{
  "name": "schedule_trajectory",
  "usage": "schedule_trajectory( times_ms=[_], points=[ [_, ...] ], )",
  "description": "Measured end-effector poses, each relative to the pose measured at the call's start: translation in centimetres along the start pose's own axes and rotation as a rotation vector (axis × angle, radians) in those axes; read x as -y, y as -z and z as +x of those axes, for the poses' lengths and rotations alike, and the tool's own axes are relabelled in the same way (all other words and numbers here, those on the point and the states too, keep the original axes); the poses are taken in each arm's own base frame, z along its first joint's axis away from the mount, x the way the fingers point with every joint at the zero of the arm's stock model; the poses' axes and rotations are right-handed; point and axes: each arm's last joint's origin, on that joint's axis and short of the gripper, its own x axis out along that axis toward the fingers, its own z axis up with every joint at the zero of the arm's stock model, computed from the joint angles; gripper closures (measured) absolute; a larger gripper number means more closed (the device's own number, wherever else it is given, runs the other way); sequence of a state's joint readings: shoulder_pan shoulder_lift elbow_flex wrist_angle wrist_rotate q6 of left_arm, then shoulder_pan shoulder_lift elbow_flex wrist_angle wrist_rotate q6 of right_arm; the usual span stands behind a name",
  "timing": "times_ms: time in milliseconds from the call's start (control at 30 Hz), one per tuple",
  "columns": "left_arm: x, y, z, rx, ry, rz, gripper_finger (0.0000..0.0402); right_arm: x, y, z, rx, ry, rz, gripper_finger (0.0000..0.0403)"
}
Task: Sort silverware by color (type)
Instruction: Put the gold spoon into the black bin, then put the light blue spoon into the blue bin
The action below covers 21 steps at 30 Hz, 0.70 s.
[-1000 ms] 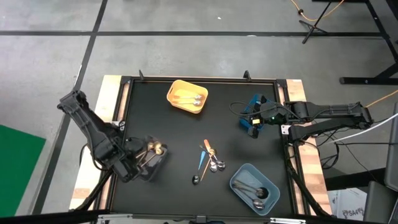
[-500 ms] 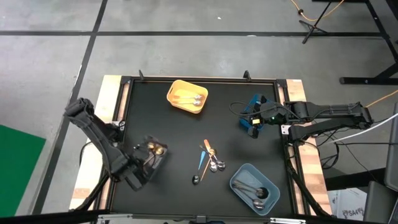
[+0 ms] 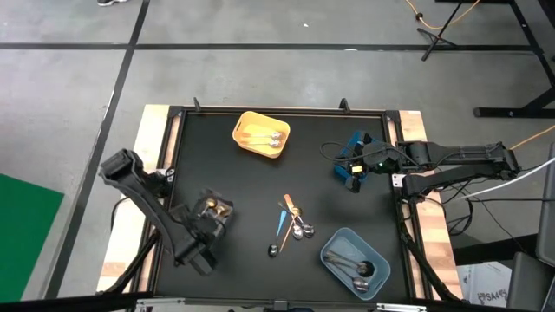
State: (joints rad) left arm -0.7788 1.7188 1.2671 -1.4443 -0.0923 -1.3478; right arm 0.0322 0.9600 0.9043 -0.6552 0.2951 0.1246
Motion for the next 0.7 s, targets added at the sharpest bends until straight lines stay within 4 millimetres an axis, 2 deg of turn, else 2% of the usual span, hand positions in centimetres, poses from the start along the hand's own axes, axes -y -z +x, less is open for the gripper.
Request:
schedule_trajectory(
  times_ms=[200, 700],
  points=[
    [0.29, -0.04, 0.32, -0.002, -0.016, 0.051, 0.0389, 0.0, 0.0, 0.0, 0.0, 0.0, 0.0, 0.0336],
    [0.3, -0.05, 0.32, -0.001, -0.014, 0.052, 0.0347, 0.0, 0.0, 0.0, 0.0, 0.0, 0.0, 0.0336]
  ],
)
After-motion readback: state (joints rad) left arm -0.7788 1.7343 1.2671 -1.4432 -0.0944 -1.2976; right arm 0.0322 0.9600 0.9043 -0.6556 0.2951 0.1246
